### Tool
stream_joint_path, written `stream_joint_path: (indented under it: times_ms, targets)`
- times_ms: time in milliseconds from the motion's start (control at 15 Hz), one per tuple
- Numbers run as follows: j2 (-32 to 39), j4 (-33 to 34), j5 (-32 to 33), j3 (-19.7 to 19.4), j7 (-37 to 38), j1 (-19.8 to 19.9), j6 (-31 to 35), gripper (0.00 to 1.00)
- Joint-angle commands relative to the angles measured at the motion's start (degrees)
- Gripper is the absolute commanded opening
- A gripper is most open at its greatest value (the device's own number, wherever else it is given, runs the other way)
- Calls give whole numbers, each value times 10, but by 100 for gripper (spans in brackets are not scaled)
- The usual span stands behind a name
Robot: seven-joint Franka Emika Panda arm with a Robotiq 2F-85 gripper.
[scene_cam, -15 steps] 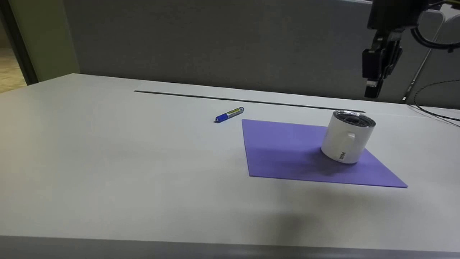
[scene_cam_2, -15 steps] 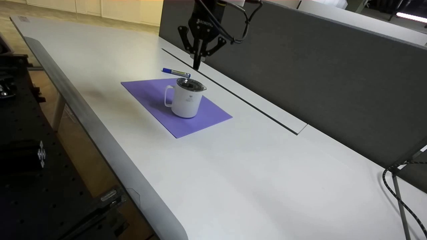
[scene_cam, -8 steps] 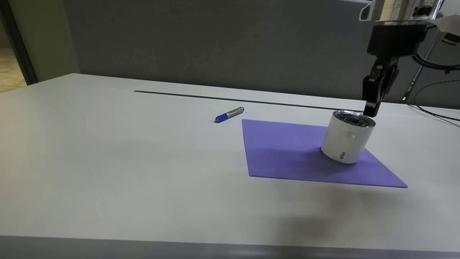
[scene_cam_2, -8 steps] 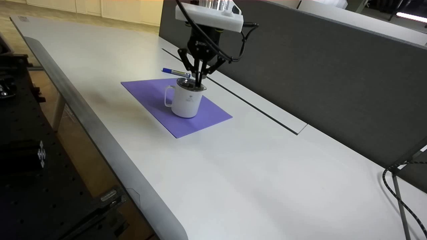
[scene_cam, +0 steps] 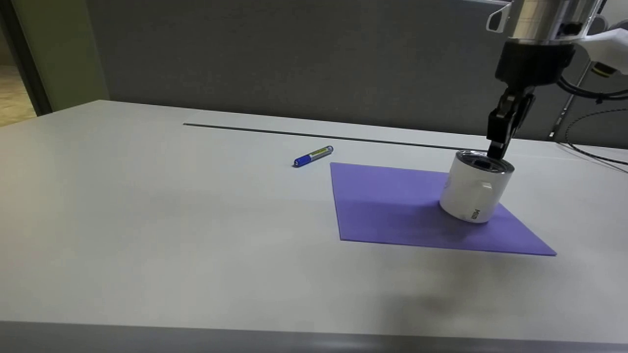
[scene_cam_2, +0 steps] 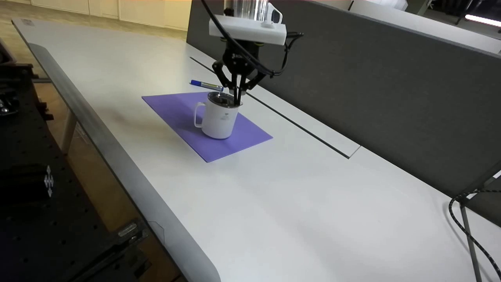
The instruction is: Close the slider on the top of the cup
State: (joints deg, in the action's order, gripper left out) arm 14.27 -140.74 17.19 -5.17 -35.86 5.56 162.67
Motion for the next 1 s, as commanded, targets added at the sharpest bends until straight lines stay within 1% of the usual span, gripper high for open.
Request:
stream_joint_path:
  times_ms: [0, 133, 267, 667, 933]
  targets:
    - [7, -1, 11, 5, 21, 2, 23, 0]
    - [7, -2, 7, 8, 21, 2, 22, 0]
    - [4, -3, -9, 19, 14, 7, 18, 0]
    - [-10, -10, -76, 68, -13, 24, 1, 0]
    - [-26, -19, -107, 83, -22, 33, -18, 0]
